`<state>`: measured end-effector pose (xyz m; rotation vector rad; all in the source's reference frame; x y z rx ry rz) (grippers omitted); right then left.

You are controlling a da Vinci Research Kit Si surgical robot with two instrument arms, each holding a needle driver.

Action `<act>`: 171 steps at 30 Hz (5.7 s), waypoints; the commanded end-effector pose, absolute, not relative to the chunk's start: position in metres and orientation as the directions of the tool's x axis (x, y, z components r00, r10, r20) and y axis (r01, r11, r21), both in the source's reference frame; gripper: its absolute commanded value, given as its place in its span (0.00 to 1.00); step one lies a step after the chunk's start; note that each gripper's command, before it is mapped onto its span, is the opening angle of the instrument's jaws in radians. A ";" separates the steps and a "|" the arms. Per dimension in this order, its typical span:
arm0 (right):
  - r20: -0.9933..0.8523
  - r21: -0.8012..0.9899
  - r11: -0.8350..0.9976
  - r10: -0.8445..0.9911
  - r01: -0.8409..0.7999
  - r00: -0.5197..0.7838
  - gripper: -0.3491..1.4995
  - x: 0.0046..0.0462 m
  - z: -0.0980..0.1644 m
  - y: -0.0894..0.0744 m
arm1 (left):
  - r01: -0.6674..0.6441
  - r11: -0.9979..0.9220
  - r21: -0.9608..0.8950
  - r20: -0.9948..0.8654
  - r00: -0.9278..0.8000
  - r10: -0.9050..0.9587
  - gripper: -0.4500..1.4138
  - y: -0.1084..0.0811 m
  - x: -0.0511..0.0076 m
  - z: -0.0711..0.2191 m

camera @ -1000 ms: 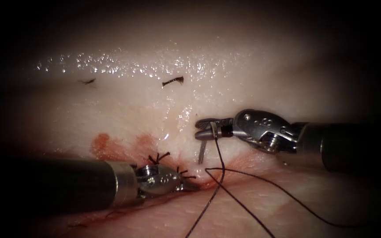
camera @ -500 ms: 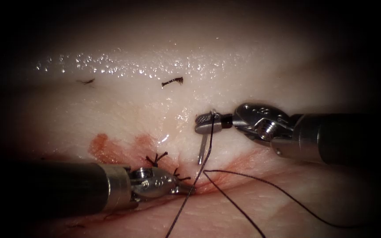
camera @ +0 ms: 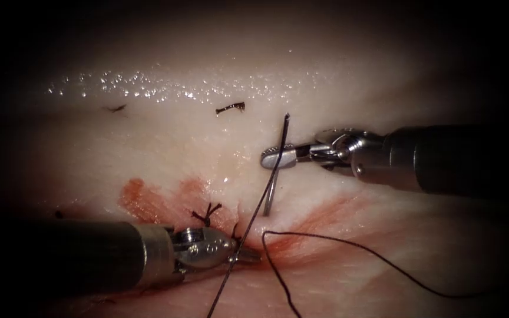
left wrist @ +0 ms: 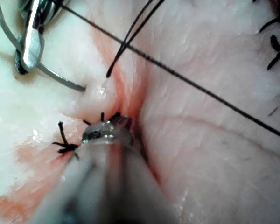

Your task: Wound Closure

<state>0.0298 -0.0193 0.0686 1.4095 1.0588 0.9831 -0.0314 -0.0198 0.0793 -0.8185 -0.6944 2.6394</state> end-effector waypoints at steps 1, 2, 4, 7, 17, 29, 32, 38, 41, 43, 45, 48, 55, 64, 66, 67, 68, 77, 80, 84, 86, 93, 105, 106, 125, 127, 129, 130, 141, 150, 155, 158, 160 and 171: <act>-0.077 0.993 0.048 0.953 0.107 0.292 0.00 0.0308 0.069 -0.020 | -0.136 -0.843 -0.520 -0.450 -0.796 0.406 0.24 -0.020 -0.0319 0.080; -0.077 0.993 0.048 0.953 0.107 0.292 0.00 0.0308 0.069 -0.020 | -0.136 -0.843 -0.520 -0.450 -0.796 0.406 0.24 -0.020 -0.0319 0.080; -0.130 0.989 0.101 0.945 0.112 0.300 0.00 0.0307 0.069 -0.020 | -0.145 -0.841 -0.521 -0.446 -0.794 0.413 0.24 -0.019 -0.0319 0.079; -0.236 0.970 0.204 0.923 0.135 0.304 0.00 0.0306 0.069 -0.020 | -0.154 -0.848 -0.508 -0.447 -0.794 0.412 0.24 -0.018 -0.0316 0.079; -0.190 0.979 0.203 0.885 0.017 0.426 0.00 0.0310 0.068 -0.023 | -0.172 -0.868 -0.467 -0.464 -0.787 0.406 0.24 -0.014 -0.0315 0.076; -0.347 0.863 0.420 0.897 -0.282 0.274 0.00 0.0283 0.068 -0.020 | -0.187 -0.868 -0.460 -0.473 -0.776 0.417 0.24 -0.013 -0.0320 0.076; -0.421 0.802 0.492 0.868 -0.337 0.264 0.00 0.0273 0.069 -0.019 | -0.183 -0.871 -0.457 -0.475 -0.777 0.413 0.24 -0.013 -0.0320 0.076; -0.473 0.750 0.526 0.850 -0.401 0.231 0.00 0.0256 0.070 -0.018 | -0.185 -0.870 -0.457 -0.474 -0.777 0.414 0.24 -0.013 -0.0321 0.075; -0.458 0.790 0.507 0.862 -0.345 0.217 0.30 0.0258 0.070 -0.019 | -0.183 -0.872 -0.453 -0.476 -0.778 0.410 0.24 -0.013 -0.0322 0.075; -0.463 0.817 0.499 0.867 -0.289 0.186 0.62 0.0262 0.071 -0.019 | -0.180 -0.875 -0.450 -0.478 -0.779 0.406 0.24 -0.013 -0.0323 0.075; -0.497 0.812 0.520 0.854 -0.265 0.155 0.85 0.0267 0.071 -0.019 | -0.181 -0.874 -0.451 -0.477 -0.779 0.407 0.23 -0.013 -0.0323 0.075; -0.569 0.785 0.577 0.816 -0.226 0.104 0.90 0.0270 0.071 -0.019 | -0.176 -0.876 -0.449 -0.480 -0.779 0.403 0.23 -0.013 -0.0323 0.075; -0.671 0.709 0.686 0.728 -0.161 0.144 0.90 0.0250 0.072 -0.018 | -0.177 -0.875 -0.451 -0.479 -0.779 0.404 0.23 -0.013 -0.0324 0.075; -0.800 0.578 0.812 0.583 -0.080 0.139 0.86 0.0208 0.071 -0.013 | -0.177 -0.878 -0.445 -0.480 -0.780 0.401 0.23 -0.013 -0.0326 0.075; -0.825 0.549 0.834 0.552 -0.061 0.119 0.87 0.0203 0.071 -0.012 | -0.177 -0.877 -0.447 -0.480 -0.780 0.402 0.23 -0.013 -0.0327 0.075; -0.855 0.511 0.859 0.511 -0.030 0.092 0.87 0.0200 0.071 -0.011 | -0.178 -0.877 -0.447 -0.480 -0.780 0.403 0.23 -0.013 -0.0328 0.075; -0.855 0.511 0.859 0.511 -0.030 0.092 0.87 0.0200 0.071 -0.011 | -0.178 -0.877 -0.447 -0.480 -0.780 0.403 0.23 -0.013 -0.0328 0.075; -0.930 0.368 0.928 0.369 0.060 0.004 0.81 0.0204 0.071 -0.010 | -0.168 -0.885 -0.435 -0.491 -0.779 0.389 0.21 -0.013 -0.0333 0.075; -0.947 0.315 0.944 0.319 0.098 -0.029 0.80 0.0208 0.071 -0.010 | -0.167 -0.893 -0.417 -0.529 -0.755 0.388 0.20 -0.012 -0.0343 0.075; -0.955 0.288 0.949 0.295 0.128 -0.042 0.80 0.0215 0.071 -0.009 | -0.167 -0.896 -0.411 -0.544 -0.744 0.388 0.19 -0.012 -0.0349 0.075; -0.958 0.278 0.950 0.285 0.144 -0.032 0.80 0.0221 0.071 -0.010 | -0.167 -0.898 -0.406 -0.554 -0.737 0.387 0.19 -0.012 -0.0350 0.075; -0.968 0.244 0.954 0.250 0.177 -0.014 0.78 0.0250 0.070 -0.010 | -0.167 -0.898 -0.406 -0.555 -0.736 0.388 0.19 -0.011 -0.0347 0.075; -0.978 0.206 0.962 0.210 0.179 -0.007 0.75 0.0264 0.069 -0.009 | -0.167 -0.905 -0.390 -0.576 -0.723 0.382 0.17 -0.011 -0.0351 0.076; -0.978 0.206 0.962 0.210 0.179 -0.007 0.75 0.0264 0.069 -0.009 | -0.169 -0.906 -0.388 -0.575 -0.724 0.381 0.17 -0.011 -0.0351 0.076; -0.981 0.195 0.965 0.194 0.173 0.025 0.60 0.0270 0.070 -0.010 | -0.158 -0.903 -0.398 -0.578 -0.721 0.381 0.17 -0.012 -0.0354 0.076; -0.980 0.197 0.965 0.196 0.170 0.026 0.60 0.0272 0.069 -0.010 | -0.158 -0.903 -0.398 -0.578 -0.722 0.381 0.17 -0.012 -0.0354 0.076; -0.980 0.200 0.965 0.198 0.169 0.029 0.49 0.0275 0.069 -0.010 | -0.159 -0.904 -0.398 -0.578 -0.722 0.381 0.17 -0.012 -0.0354 0.076; -0.980 0.200 0.966 0.198 0.167 0.030 0.26 0.0276 0.069 -0.010 | -0.159 -0.904 -0.398 -0.578 -0.722 0.381 0.17 -0.012 -0.0354 0.076; -0.895 0.441 0.891 0.427 0.111 0.128 0.00 0.0270 0.070 -0.011 | -0.159 -0.904 -0.398 -0.578 -0.722 0.381 0.17 -0.012 -0.0354 0.076; -0.715 0.689 0.723 0.670 0.041 0.198 0.00 0.0270 0.072 -0.012 | -0.160 -0.903 -0.399 -0.577 -0.721 0.383 0.17 -0.012 -0.0356 0.076; -0.592 0.789 0.615 0.764 -0.013 0.257 0.00 0.0267 0.073 -0.015 | -0.162 -0.903 -0.399 -0.576 -0.721 0.384 0.17 -0.012 -0.0357 0.076; -0.520 0.837 0.546 0.809 -0.025 0.274 0.00 0.0263 0.073 -0.017 | -0.161 -0.903 -0.399 -0.577 -0.721 0.384 0.17 -0.012 -0.0357 0.076; -0.428 0.887 0.458 0.861 -0.055 0.275 0.00 0.0259 0.073 -0.017 | -0.161 -0.903 -0.399 -0.577 -0.721 0.384 0.17 -0.012 -0.0357 0.076; -0.080 0.989 0.112 0.955 -0.098 0.285 0.00 0.0267 0.070 -0.019 | -0.167 -0.902 -0.399 -0.574 -0.721 0.388 0.17 -0.012 -0.0362 0.076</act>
